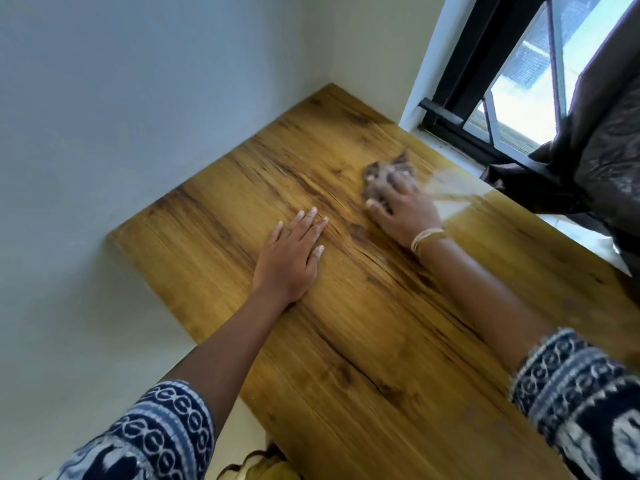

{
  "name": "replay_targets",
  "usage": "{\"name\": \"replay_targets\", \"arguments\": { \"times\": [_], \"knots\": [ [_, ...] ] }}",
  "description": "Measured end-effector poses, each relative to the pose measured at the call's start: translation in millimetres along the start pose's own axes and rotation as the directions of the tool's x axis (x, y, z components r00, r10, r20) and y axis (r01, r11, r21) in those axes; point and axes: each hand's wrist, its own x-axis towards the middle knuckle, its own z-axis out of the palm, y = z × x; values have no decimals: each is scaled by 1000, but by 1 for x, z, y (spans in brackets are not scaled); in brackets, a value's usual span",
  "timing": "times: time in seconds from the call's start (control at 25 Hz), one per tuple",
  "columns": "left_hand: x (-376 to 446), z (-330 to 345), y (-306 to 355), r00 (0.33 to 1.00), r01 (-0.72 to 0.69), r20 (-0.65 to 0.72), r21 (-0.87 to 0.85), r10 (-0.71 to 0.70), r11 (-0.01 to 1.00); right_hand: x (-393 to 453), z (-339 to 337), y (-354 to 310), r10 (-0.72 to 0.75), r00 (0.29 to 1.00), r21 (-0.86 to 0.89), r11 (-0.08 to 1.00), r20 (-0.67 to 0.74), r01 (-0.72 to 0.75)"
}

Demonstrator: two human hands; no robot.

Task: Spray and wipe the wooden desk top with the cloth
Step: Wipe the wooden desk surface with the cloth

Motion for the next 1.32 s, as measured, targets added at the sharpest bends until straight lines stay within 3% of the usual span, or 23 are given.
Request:
{"name": "replay_targets", "arguments": {
  "times": [0.12, 0.2, 0.24, 0.32, 0.4, 0.56, 0.72, 0.84, 0.92, 1.04, 1.08, 1.16, 1.24, 1.28, 1.32],
  "knots": [
    [1, 0, 1, 1000, -1, -1, 22, 1, 1000, -24, 14, -26, -410, 904, -63, 906, 120, 419],
    [0, 0, 0, 1000, 1, -9, 15, -1, 1000, -5, 4, -6, -512, 847, -52, 851, 140, 523],
    [0, 0, 0, 1000, 1, -16, 6, -1, 1000, 11, -4, 9, -458, 884, -40, 886, 92, 462],
    [0, 0, 1, 1000, 0, -22, -9, -1, 1000, 40, -18, 44, -141, 990, 6, 990, -1, 141],
    [0, 1, 2, 1000, 10, -30, -12, -10, 1000, 56, -22, 65, 156, 987, 5, 988, -24, -156],
    [0, 1, 0, 1000, 4, -29, -25, -5, 1000, 58, -14, 59, 241, 967, -21, 970, -82, -244],
    [-10, -7, -9, 998, -31, -62, -28, 29, 999, 53, 2, 11, 454, 885, 21, 891, -101, -454],
    [-29, -21, -51, 994, 38, -102, 16, -37, 999, 38, 21, -44, 250, 961, -46, 965, -121, -257],
    [-46, -29, -89, 973, 175, -156, 22, -170, 984, 30, 30, -81, 76, 993, -47, 996, -88, -80],
    [-69, -42, -139, 871, 415, -253, -77, -420, 907, 5, 40, -150, -288, 957, -20, 957, -15, 288],
    [-74, -44, -151, 841, 459, -272, -100, -468, 883, -11, 47, -173, -443, 896, -13, 896, 4, 443],
    [-79, -45, -164, 830, 470, -282, -111, -482, 875, -45, 60, -204, -727, 682, -13, 684, 80, 730],
    [-78, -44, -168, 834, 447, -293, -141, -468, 884, -47, 63, -207, -869, 461, 27, 473, 180, 881],
    [-78, -43, -169, 828, 440, -304, -169, -471, 882, -33, 61, -201, -896, 407, 31, 419, 177, 908],
    [-77, -43, -170, 821, 435, -315, -196, -477, 879, -12, 57, -191, -892, 420, 21, 429, 170, 903]
  ]
}}
